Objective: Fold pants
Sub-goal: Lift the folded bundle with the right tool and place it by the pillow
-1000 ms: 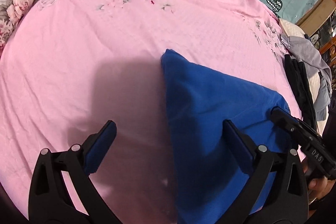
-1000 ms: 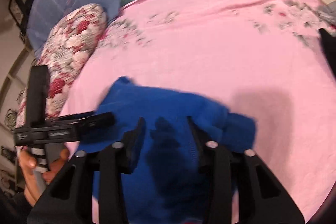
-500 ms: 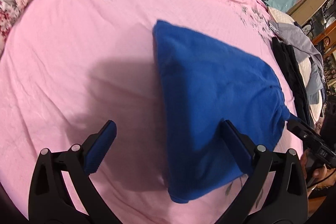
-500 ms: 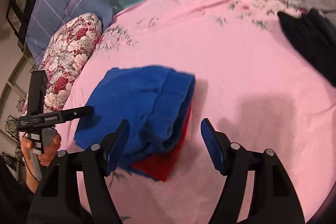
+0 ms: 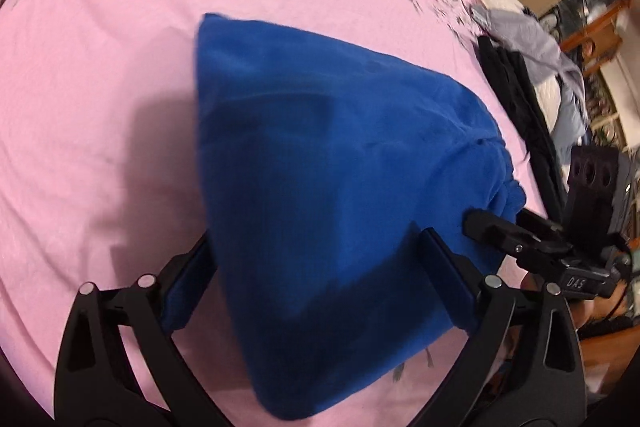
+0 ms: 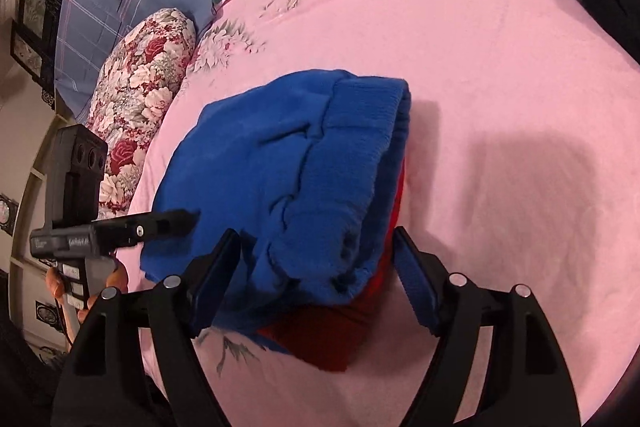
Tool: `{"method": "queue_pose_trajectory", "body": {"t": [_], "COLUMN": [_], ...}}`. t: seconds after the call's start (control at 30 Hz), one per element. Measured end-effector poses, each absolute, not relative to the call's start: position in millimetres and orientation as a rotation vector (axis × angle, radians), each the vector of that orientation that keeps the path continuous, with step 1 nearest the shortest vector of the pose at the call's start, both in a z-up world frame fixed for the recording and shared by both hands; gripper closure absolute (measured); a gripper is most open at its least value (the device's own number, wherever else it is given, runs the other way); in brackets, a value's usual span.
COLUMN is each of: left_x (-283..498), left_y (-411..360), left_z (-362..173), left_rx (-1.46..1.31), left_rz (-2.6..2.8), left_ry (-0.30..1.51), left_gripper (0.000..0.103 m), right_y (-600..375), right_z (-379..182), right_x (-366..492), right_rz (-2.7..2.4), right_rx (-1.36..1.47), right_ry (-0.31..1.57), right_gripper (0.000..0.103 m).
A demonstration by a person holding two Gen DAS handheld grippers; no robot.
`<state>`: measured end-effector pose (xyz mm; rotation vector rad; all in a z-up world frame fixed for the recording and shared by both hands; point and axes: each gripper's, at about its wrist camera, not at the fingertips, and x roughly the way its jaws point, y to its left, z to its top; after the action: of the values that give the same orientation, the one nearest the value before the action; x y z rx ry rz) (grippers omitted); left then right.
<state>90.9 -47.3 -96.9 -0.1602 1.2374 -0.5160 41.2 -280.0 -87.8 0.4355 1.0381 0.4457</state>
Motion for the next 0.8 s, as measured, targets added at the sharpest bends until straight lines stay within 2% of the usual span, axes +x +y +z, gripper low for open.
{"method": "queue_pose_trajectory", "body": {"t": [0.07,0.1,0.13,0.17,0.2,0.27,0.3,0.5,0.63,0.7,0.8], "left_x": [90.7,90.1,89.2,86.9,83.8,75.7,71.7,84.7,126.2,156.9,212.4], "left_y": [-56.8,-59.9,-62.0,-62.7,-63.4,-64.4,-65.1,-39.0,-16.8,-11.4,-3.9], "left_z": [-95.6,-93.9,-90.8,-87.8,-83.1,-69.9,-58.3,29.1,98.8,116.3,115.6], "left_rx": [-0.12,-0.107,-0.099,-0.095,-0.085,-0.065,-0.056,-0.062,-0.068,-0.058,-0.107], "left_rz": [-0.497,-0.473,-0.471,-0.473,-0.474,-0.482,-0.484,-0.473,-0.39,-0.334,-0.285], "left_ry": [1.228,1.222,1.213,1.197,1.18,1.139,1.105,0.841,0.607,0.522,0.512], "left_gripper": [0.026,0.03,0.04,0.05,0.054,0.067,0.07,0.072,0.07,0.069,0.069], "right_y": [-272.7,-268.1,-261.9,-259.4,-256.8,-256.7,-256.2,-235.4,-214.6,-203.8,-183.9], "right_z": [-87.3,-87.1,-86.4,-86.6,-86.6,-82.6,-77.6,-2.6,77.8,101.8,116.2], "right_x": [46.2,47.9,48.0,47.8,47.1,45.7,43.7,48.8,83.0,103.3,151.4], "right_rz": [0.437,0.433,0.428,0.417,0.404,0.398,0.409,0.479,0.521,0.521,0.488], "right_rx": [0.412,0.393,0.367,0.348,0.33,0.319,0.315,0.168,0.036,-0.008,-0.06], "right_ry": [1.037,1.041,1.038,1.035,1.031,1.019,1.007,0.826,0.566,0.431,0.313], "right_gripper": [0.024,0.027,0.031,0.041,0.049,0.059,0.064,0.066,0.066,0.065,0.065]}}
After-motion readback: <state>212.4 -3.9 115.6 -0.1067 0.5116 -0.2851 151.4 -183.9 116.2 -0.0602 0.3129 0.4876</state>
